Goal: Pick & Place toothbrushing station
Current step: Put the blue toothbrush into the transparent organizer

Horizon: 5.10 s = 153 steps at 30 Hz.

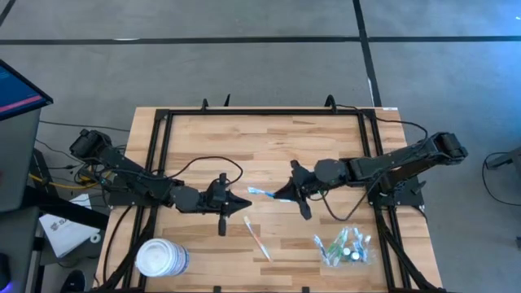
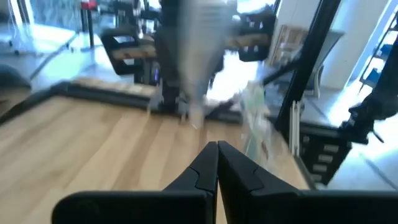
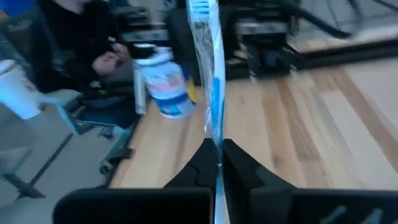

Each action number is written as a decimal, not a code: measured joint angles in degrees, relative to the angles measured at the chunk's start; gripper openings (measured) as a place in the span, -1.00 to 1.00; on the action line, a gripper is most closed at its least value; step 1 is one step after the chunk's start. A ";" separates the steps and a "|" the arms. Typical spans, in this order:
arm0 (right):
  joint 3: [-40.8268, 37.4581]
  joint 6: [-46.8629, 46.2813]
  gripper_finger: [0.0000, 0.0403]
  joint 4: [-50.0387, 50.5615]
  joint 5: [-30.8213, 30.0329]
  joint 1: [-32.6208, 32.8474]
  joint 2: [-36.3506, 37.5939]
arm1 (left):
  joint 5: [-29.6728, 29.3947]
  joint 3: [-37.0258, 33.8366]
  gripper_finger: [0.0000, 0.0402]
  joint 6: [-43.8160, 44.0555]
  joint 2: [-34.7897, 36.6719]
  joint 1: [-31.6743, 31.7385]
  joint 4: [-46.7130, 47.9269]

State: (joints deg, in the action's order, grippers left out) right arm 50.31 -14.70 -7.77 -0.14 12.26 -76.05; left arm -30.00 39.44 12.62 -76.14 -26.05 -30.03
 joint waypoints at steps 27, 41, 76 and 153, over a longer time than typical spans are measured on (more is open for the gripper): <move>0.01 4.66 -1.00 -5.23 0.11 1.61 0.00 | 8.74 -0.02 -0.42 -14.87 -9.90 4.25 -30.05; 0.01 4.77 -1.00 -6.19 0.13 1.61 -0.06 | 9.07 -0.02 -0.44 -15.36 -9.90 6.60 -32.14; -0.05 7.18 -0.55 -0.96 2.96 1.09 0.83 | 9.96 0.00 -0.99 -16.29 -9.92 5.51 -32.80; -0.01 1.56 -0.46 36.08 -0.33 -5.30 31.10 | 24.46 33.11 -0.99 1.40 -45.62 8.77 -27.54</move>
State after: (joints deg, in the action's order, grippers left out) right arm 50.30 -13.14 28.32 -0.47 6.96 -44.95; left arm -5.54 72.55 14.02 -121.75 -17.28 -57.57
